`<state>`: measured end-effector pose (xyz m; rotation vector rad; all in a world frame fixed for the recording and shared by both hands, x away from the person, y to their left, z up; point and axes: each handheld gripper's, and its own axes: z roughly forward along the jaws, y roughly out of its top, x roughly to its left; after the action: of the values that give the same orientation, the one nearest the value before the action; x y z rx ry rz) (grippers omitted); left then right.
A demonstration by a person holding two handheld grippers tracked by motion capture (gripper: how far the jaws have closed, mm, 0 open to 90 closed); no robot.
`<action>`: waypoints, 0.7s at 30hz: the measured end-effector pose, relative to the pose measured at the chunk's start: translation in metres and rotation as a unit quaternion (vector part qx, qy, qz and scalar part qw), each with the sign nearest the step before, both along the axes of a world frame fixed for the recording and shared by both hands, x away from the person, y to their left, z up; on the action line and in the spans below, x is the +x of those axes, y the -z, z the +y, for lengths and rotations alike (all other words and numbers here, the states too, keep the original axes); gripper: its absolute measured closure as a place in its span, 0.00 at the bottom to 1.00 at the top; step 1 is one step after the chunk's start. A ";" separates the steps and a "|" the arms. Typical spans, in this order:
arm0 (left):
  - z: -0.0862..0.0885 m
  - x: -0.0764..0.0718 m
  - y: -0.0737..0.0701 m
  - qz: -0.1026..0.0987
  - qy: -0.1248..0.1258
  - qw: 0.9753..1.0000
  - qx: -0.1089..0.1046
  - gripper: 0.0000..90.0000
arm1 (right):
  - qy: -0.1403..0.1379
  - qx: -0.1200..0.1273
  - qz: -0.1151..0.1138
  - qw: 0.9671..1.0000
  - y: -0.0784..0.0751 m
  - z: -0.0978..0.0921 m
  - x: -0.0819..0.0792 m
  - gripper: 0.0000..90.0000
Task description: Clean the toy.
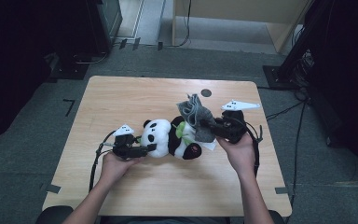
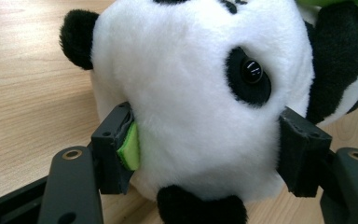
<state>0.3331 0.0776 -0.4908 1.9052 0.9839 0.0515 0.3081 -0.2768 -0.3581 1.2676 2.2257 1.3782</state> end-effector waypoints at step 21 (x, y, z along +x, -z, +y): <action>-0.006 0.006 -0.004 0.005 0.012 1.000 0.022 0.35 | -0.016 -0.040 0.038 0.998 0.056 0.007 -0.033 0.84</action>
<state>0.3389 0.0716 -0.4864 1.9587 0.9731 0.0499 0.2753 -0.2698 -0.4136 1.2832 2.3375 1.2579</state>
